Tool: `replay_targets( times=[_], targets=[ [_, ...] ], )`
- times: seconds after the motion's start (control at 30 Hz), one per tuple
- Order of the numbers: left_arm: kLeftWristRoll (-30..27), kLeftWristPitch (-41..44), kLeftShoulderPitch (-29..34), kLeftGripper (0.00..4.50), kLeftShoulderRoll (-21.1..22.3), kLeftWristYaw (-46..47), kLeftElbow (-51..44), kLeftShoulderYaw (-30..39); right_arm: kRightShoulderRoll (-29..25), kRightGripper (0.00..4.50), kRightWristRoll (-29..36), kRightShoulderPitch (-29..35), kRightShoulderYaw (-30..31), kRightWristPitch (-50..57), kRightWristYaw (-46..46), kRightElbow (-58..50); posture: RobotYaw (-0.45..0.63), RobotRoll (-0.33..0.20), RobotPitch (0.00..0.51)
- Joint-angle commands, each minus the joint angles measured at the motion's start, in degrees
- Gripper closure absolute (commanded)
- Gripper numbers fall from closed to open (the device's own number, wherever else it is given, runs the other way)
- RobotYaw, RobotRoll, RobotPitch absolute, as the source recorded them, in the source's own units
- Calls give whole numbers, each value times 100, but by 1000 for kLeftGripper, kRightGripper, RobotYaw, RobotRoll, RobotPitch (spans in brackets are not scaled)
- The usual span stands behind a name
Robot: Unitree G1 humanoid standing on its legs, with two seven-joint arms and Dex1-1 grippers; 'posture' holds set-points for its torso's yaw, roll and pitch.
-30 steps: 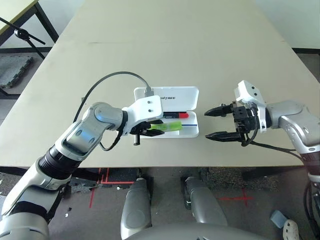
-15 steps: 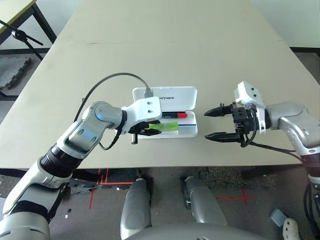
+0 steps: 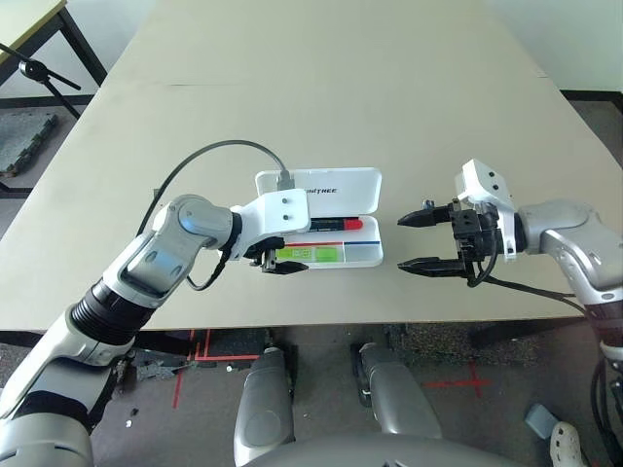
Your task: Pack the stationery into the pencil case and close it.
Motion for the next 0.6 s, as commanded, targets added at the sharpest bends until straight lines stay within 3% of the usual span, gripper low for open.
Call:
replay_targets(
  times=[0.03,0.33,0.6],
  targets=[
    [-257,-17,-15,17,90,-135,-114,348,-19,0,48,39,-136,-41,-18,-78,-74,0,152],
    [-1291,-144,780,17,961,-663,-524,1840,-1,0,76,158,-313,-66,-83,-89,-89,0,153],
    [-1538,-98,871,17,1041,-589,-618,2078,-16,0,123,180,-350,-35,-112,-125,-84,0,155]
  ],
)
